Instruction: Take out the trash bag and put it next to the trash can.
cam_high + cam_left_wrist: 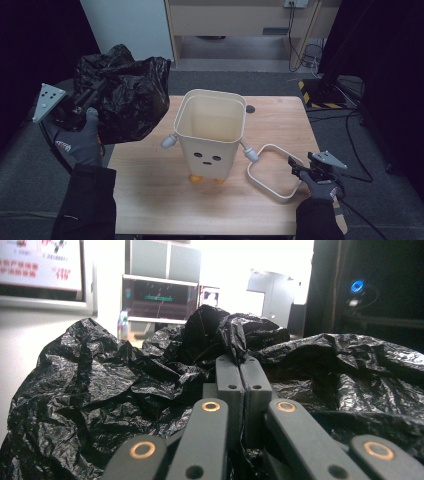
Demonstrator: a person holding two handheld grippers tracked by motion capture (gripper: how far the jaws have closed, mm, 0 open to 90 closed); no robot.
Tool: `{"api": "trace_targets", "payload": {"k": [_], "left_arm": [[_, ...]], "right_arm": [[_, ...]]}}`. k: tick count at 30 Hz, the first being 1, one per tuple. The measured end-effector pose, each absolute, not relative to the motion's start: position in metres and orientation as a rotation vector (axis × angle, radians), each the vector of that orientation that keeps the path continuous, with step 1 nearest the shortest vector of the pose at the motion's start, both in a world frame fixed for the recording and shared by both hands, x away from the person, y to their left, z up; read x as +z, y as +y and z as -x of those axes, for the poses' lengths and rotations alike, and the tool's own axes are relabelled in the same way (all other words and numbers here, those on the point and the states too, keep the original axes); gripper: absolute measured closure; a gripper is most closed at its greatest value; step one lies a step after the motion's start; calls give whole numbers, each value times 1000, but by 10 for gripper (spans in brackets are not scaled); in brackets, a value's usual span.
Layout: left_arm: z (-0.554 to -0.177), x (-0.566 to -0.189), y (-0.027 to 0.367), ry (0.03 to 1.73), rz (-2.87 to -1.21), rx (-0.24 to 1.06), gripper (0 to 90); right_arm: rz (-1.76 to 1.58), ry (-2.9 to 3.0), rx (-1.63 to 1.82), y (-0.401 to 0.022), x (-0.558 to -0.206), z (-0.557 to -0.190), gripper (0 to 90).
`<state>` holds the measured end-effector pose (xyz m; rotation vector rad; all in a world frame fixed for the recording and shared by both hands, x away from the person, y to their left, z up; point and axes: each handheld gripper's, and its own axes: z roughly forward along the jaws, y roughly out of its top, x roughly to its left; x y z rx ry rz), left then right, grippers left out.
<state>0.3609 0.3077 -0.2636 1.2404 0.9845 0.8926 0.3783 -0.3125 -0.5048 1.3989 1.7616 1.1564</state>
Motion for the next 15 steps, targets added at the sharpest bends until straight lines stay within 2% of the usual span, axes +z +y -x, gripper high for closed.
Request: {"api": "trace_targets", "payload": {"k": [15], "left_arm": [[-380, -316, 319, 1100, -1327, 880, 889]], "right_arm": [[-1409, 1764, 1153, -312, -505, -378, 181]]}}
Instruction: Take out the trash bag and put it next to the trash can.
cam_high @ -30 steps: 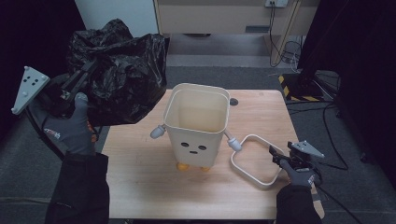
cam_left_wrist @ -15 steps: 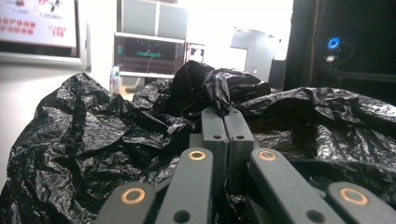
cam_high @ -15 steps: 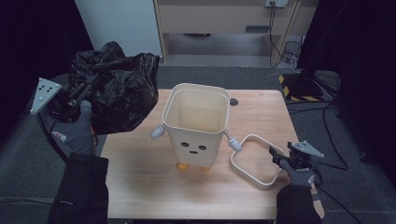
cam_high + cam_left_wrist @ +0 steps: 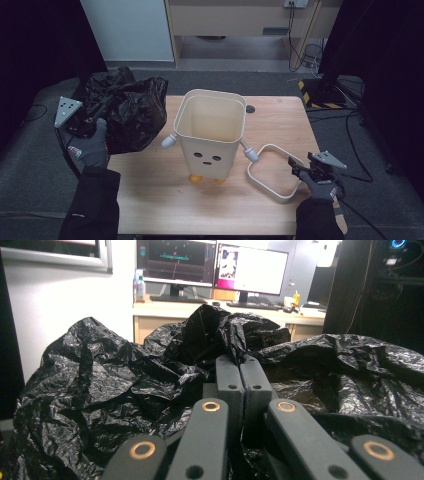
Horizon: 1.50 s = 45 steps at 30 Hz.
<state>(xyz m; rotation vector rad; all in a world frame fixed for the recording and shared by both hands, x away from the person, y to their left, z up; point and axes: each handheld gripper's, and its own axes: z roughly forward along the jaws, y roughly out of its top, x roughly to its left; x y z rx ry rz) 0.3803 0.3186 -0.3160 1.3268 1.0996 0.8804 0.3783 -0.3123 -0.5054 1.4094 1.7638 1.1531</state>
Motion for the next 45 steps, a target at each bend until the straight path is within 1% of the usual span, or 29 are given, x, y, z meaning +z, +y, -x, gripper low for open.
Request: {"api": "trace_targets", "payload": {"k": [23, 30, 32, 37, 40, 45], "left_arm": [[-402, -381, 314, 1210, -1456, 796, 889], [-405, -392, 311, 1218, -1480, 765, 885], [-405, -392, 310, 1214, -1482, 750, 861], [-402, -386, 308, 1204, -1453, 720, 752], [-400, -380, 307, 1197, -1440, 732, 681], [-394, -368, 303, 1168, -1425, 747, 594]], "right_arm": [[-1411, 1775, 1146, -313, -506, -378, 182], [-1411, 1775, 1149, -313, -506, -378, 182], [-1412, 1774, 1149, -313, -506, -378, 182], [-1411, 1774, 1148, -313, -506, -378, 182], [-1412, 1773, 1153, -312, -506, -379, 181], [-1410, 1773, 1145, -313, -506, -379, 181]]}}
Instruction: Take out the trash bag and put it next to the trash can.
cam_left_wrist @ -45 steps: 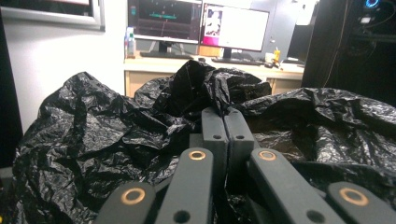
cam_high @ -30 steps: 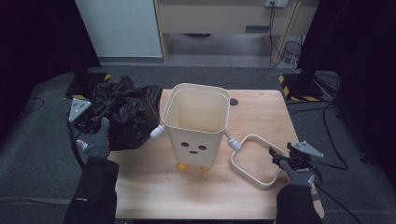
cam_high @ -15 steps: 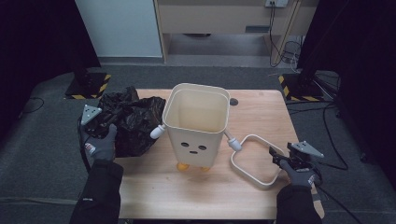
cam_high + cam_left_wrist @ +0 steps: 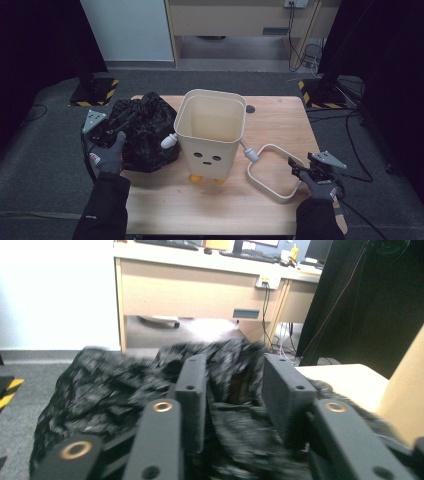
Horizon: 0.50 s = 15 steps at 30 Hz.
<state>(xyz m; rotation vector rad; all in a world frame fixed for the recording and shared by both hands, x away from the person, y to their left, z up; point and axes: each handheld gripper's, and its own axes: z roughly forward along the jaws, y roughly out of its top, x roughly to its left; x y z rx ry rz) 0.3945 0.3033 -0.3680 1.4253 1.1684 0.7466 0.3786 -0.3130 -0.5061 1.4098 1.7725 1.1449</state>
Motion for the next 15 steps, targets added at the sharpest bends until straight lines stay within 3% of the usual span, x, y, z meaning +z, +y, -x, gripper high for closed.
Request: {"api": "trace_targets", "payload": {"k": [15], "left_arm": [[-360, -355, 289, 1096, -1474, 744, 419]], "right_arm": [[-1412, 1777, 1137, -313, -505, -378, 185]]}}
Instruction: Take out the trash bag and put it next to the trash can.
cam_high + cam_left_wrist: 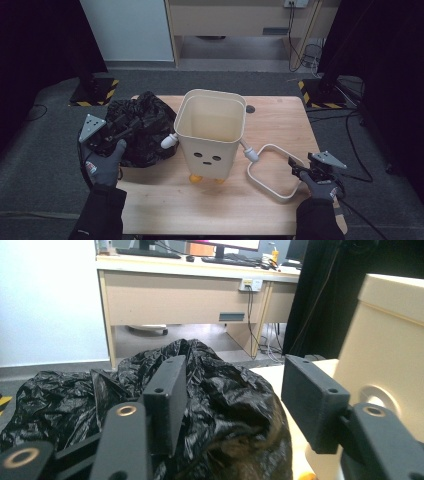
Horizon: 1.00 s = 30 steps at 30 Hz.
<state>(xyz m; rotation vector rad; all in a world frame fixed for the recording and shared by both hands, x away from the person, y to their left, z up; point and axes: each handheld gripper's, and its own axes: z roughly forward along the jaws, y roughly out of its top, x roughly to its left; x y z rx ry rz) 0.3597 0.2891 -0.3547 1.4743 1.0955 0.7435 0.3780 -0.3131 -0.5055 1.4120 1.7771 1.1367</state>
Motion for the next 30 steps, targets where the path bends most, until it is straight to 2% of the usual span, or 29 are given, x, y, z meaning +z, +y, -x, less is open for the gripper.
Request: {"api": "trace_targets", "payload": {"k": [5, 14, 21, 30], "left_arm": [[-347, -360, 283, 1091, -1503, 728, 349], [-325, -373, 273, 1077, -1591, 719, 296], [-314, -391, 266, 1079, -1664, 703, 276], [-310, -430, 259, 1112, -1757, 622, 267]], "right_arm": [[-1405, 1778, 1136, -313, -505, -378, 189], [-1412, 1772, 1146, -313, -505, -378, 199], [-1416, 1772, 1142, -313, -505, -377, 201], [-1431, 1783, 1122, -314, -504, -377, 215]]}}
